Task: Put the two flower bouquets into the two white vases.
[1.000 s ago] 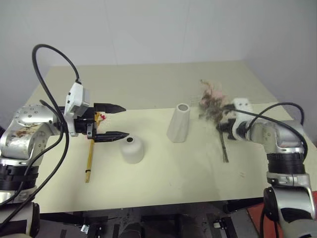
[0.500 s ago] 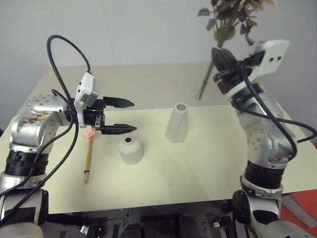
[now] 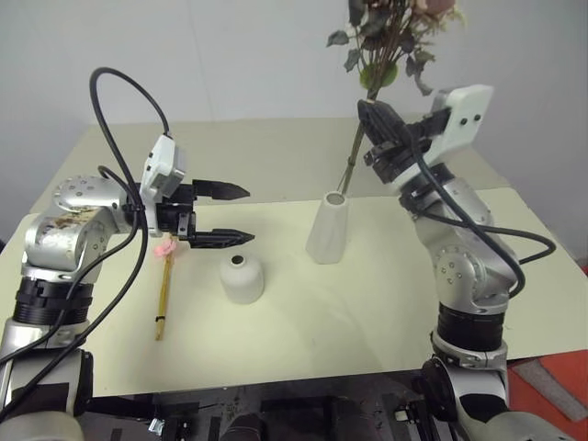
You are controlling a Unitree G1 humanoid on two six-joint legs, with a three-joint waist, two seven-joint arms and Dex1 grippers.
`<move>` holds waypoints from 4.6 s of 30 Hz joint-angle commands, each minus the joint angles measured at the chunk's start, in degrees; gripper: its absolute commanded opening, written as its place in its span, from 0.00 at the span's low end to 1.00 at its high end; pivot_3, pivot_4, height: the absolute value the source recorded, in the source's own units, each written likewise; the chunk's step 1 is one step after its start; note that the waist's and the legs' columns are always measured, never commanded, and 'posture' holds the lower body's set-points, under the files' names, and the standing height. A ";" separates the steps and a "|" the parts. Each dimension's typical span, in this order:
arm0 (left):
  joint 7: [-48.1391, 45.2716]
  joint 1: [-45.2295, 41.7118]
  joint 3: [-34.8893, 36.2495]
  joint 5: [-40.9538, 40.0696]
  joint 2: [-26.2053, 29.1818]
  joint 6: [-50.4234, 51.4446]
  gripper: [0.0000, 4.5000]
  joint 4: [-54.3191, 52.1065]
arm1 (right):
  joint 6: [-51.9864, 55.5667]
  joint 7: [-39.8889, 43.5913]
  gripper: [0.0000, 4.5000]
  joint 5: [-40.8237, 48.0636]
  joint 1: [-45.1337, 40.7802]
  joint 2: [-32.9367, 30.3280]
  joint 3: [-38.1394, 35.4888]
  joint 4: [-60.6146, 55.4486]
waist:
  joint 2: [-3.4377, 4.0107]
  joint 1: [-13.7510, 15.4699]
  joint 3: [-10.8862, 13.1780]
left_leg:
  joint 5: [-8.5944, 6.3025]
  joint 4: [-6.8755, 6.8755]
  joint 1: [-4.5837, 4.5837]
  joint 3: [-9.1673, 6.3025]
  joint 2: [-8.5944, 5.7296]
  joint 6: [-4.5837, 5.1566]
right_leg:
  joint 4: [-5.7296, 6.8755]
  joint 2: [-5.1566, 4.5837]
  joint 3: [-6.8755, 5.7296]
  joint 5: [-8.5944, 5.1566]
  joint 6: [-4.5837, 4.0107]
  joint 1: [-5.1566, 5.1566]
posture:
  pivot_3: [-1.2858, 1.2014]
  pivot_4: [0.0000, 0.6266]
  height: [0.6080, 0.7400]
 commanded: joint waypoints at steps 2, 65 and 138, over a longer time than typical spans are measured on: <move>0.33 -0.27 1.58 0.02 0.88 -0.28 1.00 -1.39 | -2.64 -0.01 0.05 -0.25 -0.06 0.34 0.30 -0.66 | 0.00 -0.22 0.00 | 0.00 0.00 0.00 0.00 0.00 0.00 | 0.00 0.00 0.00 0.00 0.00 0.00 | 0.52 0.24 1.00; 51.00 -22.89 -12.67 5.69 6.55 64.69 1.00 15.70 | 12.01 41.16 0.99 23.94 17.39 -41.00 -8.85 -6.73 | -0.04 0.58 0.01 | -0.05 0.16 0.39 -0.01 0.00 0.09 | -0.13 0.05 -0.05 -0.06 0.09 0.51 | 0.52 0.24 1.00; 26.81 5.99 14.54 -18.74 -9.12 15.53 0.01 -14.75 | 4.69 42.63 1.00 20.70 19.97 -41.23 -8.47 -5.59 | -0.06 2.39 0.01 | -0.06 0.63 -0.04 0.05 -0.16 0.06 | -0.03 -0.22 -0.02 -0.03 0.07 0.13 | 0.52 0.24 1.00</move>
